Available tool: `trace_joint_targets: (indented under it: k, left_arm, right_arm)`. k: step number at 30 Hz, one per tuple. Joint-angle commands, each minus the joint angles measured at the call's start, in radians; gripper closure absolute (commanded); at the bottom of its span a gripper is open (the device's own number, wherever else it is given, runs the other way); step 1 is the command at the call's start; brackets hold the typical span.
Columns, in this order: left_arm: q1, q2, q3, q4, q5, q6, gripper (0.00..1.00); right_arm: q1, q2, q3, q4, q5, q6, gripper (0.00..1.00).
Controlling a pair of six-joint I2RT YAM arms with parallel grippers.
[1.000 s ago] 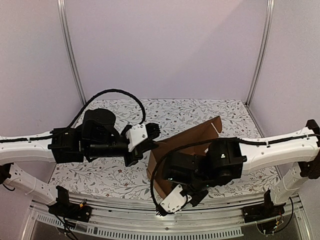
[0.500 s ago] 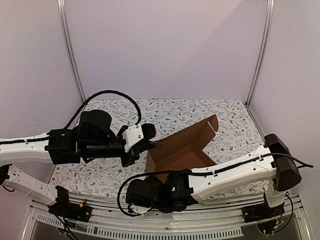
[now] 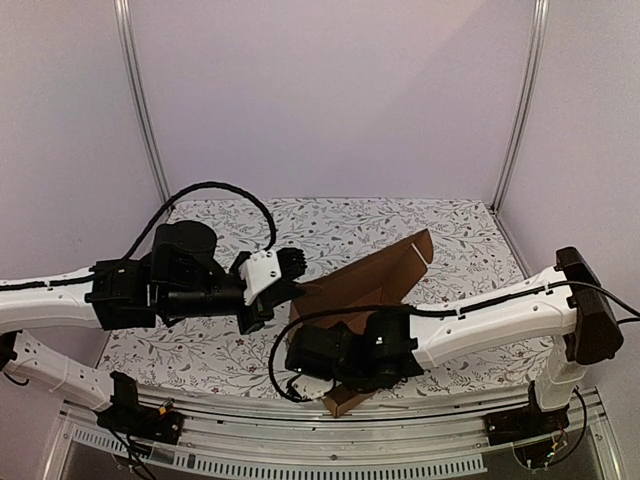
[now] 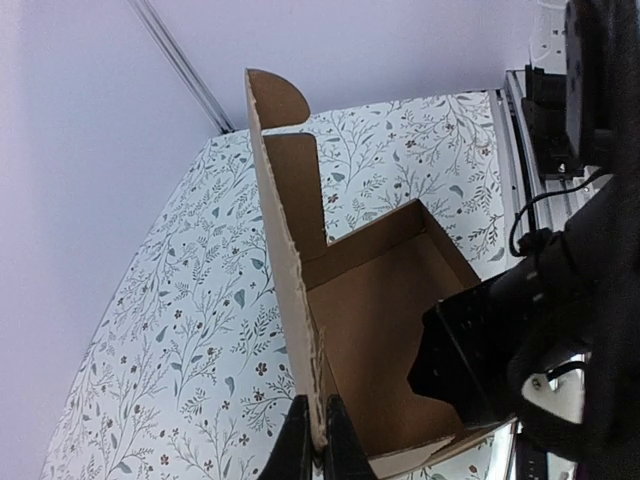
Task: Fold the paper box
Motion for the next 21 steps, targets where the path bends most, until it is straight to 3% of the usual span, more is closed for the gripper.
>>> trace_joint_targets:
  k: [1,6,11,16,21]
  left_arm:
    - [0.015,0.049,-0.019,-0.143,0.011,0.002,1.00]
    - [0.022,0.058,-0.013,-0.142,0.008,0.006,1.00]
    - [0.023,0.054,-0.015,-0.149,0.017,0.000,1.00]
    - [0.025,0.038,-0.019,-0.160,0.010,0.006,1.00]
    - [0.029,0.031,-0.023,-0.169,0.013,0.019,1.00]
  right_arm:
    - [0.102,-0.068,0.003,-0.091,-0.181,0.015,0.94]
    - [0.180,-0.034,0.088,-0.091,-0.218,-0.013,0.94]
    - [0.182,0.068,0.203,0.006,-0.106,-0.065,0.95]
    - [0.112,0.141,0.204,0.060,-0.030,-0.121,0.93]
    - [0.006,0.118,0.096,0.058,-0.019,-0.103,0.93]
